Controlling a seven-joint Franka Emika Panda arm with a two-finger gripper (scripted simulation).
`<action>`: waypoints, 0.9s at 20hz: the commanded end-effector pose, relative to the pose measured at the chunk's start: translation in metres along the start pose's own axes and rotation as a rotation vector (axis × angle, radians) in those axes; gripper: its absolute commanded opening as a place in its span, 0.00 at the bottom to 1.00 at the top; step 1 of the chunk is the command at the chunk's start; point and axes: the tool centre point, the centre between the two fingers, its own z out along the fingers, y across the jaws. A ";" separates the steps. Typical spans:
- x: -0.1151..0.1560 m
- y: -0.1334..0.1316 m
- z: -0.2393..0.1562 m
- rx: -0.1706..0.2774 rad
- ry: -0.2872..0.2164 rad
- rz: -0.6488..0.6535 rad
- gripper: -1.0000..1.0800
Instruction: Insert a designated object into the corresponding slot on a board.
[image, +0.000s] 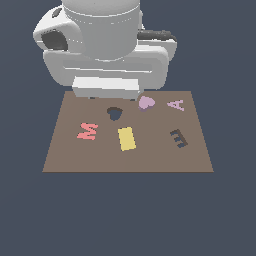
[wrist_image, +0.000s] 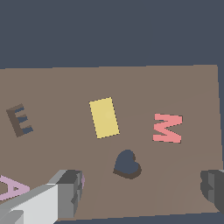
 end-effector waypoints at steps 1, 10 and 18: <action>0.000 0.000 0.000 0.000 0.000 0.000 0.96; -0.013 -0.009 0.014 0.002 -0.004 0.039 0.96; -0.043 -0.036 0.050 0.008 -0.013 0.138 0.96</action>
